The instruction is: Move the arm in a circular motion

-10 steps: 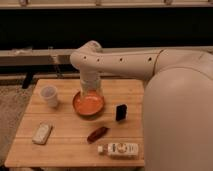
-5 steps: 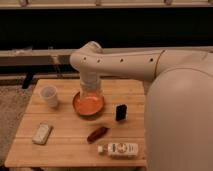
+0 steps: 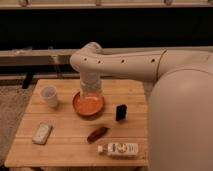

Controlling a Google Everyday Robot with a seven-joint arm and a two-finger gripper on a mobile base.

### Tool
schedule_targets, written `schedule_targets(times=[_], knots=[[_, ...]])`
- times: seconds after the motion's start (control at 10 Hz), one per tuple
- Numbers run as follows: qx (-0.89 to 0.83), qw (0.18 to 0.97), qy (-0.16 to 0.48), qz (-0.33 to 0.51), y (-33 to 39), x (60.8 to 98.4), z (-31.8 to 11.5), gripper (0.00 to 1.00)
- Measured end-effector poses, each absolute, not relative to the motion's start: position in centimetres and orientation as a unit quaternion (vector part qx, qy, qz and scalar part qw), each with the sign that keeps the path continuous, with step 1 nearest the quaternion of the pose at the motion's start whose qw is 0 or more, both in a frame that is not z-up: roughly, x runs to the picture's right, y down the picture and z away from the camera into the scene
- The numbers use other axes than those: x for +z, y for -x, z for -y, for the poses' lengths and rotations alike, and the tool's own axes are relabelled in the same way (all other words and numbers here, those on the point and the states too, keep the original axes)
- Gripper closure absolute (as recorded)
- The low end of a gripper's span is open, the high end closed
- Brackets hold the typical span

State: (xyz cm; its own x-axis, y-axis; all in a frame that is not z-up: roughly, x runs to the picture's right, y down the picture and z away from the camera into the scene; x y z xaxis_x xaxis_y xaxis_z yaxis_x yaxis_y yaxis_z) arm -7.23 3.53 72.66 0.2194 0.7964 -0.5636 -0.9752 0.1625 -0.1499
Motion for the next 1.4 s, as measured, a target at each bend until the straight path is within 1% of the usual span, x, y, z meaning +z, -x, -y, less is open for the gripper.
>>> schedule_targets(times=[1.4], knots=[[0.594, 0.747, 0.244, -0.172, 6.78, 72.43, -3.79, 0.35]])
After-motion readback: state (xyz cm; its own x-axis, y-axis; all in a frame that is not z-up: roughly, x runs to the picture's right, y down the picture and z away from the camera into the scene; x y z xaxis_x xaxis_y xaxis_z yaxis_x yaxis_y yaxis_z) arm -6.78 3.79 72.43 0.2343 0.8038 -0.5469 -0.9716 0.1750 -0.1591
